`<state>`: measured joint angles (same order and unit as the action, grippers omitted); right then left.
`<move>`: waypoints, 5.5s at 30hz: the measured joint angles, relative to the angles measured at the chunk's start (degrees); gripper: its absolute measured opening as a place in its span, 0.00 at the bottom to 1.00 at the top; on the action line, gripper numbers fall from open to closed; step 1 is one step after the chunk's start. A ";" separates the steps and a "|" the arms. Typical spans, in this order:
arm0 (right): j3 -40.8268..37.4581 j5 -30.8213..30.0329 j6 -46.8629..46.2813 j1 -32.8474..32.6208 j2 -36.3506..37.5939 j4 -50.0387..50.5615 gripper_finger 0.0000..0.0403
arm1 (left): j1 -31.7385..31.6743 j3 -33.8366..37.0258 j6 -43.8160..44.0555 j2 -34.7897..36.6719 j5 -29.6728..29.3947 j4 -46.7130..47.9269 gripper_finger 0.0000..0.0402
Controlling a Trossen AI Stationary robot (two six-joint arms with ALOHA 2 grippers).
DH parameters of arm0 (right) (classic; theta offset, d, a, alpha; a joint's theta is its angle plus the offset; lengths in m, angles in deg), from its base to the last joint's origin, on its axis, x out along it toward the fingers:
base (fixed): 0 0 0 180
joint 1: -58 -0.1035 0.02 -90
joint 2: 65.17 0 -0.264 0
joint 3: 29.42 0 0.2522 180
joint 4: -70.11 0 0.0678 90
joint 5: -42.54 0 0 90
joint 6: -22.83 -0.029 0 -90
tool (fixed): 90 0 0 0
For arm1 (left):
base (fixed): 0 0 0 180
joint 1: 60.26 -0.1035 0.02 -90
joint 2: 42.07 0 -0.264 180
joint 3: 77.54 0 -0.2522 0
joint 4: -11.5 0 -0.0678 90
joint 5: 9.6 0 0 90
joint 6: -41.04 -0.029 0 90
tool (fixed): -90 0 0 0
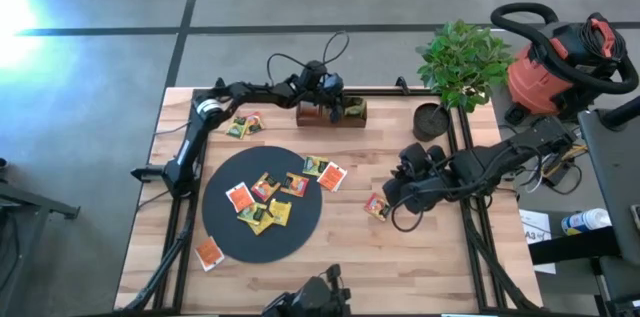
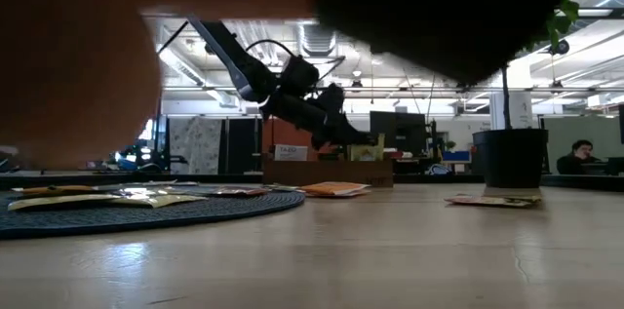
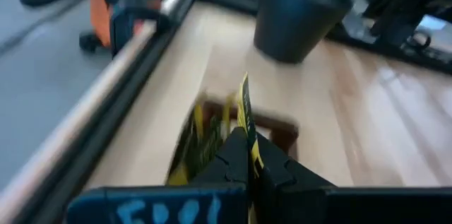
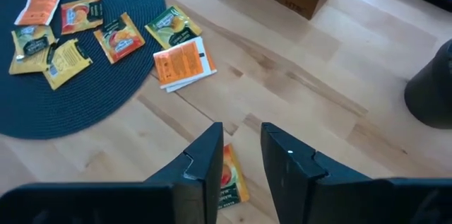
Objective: Pick & Place Tea
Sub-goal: Put the green tea bag into the right section of the wooden organizer, then put the yellow tea bag into the middle section of the wooden organizer
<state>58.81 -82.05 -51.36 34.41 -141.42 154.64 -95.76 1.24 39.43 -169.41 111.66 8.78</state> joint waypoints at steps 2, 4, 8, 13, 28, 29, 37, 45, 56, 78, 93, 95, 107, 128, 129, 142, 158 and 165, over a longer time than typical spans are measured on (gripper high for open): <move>-0.01 0.00 0.01 0.37 0.00 0.03 0.24 | 0.00 -0.04 0.63 -0.42 -0.51 1.61 0.01; -0.01 0.08 0.04 0.67 0.00 0.12 0.23 | 0.00 -0.10 0.60 -0.49 -0.71 1.73 0.03; -0.01 0.13 0.46 1.43 0.00 0.18 0.23 | 0.00 -0.50 0.59 -0.34 -0.77 1.93 0.10; -0.01 0.16 0.88 2.16 0.00 0.21 0.23 | 0.00 -0.46 1.48 -0.33 -0.78 4.24 0.22; -0.01 4.16 0.87 2.74 -0.02 0.65 0.23 | 0.09 -0.41 3.68 7.06 -3.24 12.66 0.28; -0.01 4.88 0.89 2.97 -0.02 0.86 0.24 | 0.19 -0.39 4.16 8.04 -3.33 15.11 0.28; -3.27 15.88 -2.64 4.54 -0.02 1.44 0.24 | 8.10 -0.35 -1.26 16.21 8.68 30.39 0.28; -11.15 21.51 -16.49 -2.72 1.16 -0.23 0.20 | 26.58 -0.23 -12.80 15.39 -4.03 35.00 0.28; -25.92 20.34 -42.69 -16.03 6.07 -18.59 0.19 | 34.53 -0.58 -3.86 5.87 -8.11 23.79 0.28; -42.82 9.85 -49.52 -12.41 1.80 -42.49 0.19 | 34.45 -6.34 1.43 -5.87 -10.51 18.50 0.28; -50.52 8.87 -49.64 -10.85 1.75 -54.76 0.30 | 34.77 -6.03 8.66 -6.13 -9.00 17.42 0.28; -50.94 8.77 -49.43 -10.63 1.76 -55.44 0.33 | 34.77 -5.99 9.28 -6.13 -8.87 16.76 0.28; -52.60 8.81 -48.16 -9.81 1.95 -57.65 0.40 | 35.11 -5.86 11.24 -6.35 -8.21 13.70 0.28; -53.21 11.95 -39.01 -8.16 1.76 -61.46 0.08 | 35.45 -8.00 15.38 -6.42 -7.75 11.34 0.28; -53.21 12.23 -38.31 -8.18 1.83 -61.43 0.06 | 35.39 -8.00 15.33 -5.56 -7.74 11.85 0.28; -34.54 15.17 3.49 -5.52 2.37 -40.78 0.02 | 37.29 -6.80 14.08 15.39 -20.46 36.81 0.28; -3.12 27.16 67.60 29.18 -10.38 -25.94 0.02 | 49.15 22.16 44.11 43.32 -53.88 36.91 0.28; 12.53 27.52 83.86 39.69 -24.43 -22.39 0.02 | 48.60 35.80 50.37 51.68 -58.44 32.06 0.28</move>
<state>71.34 -54.52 32.50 74.10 -165.84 132.25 -47.16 37.04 89.81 -117.73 53.22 40.84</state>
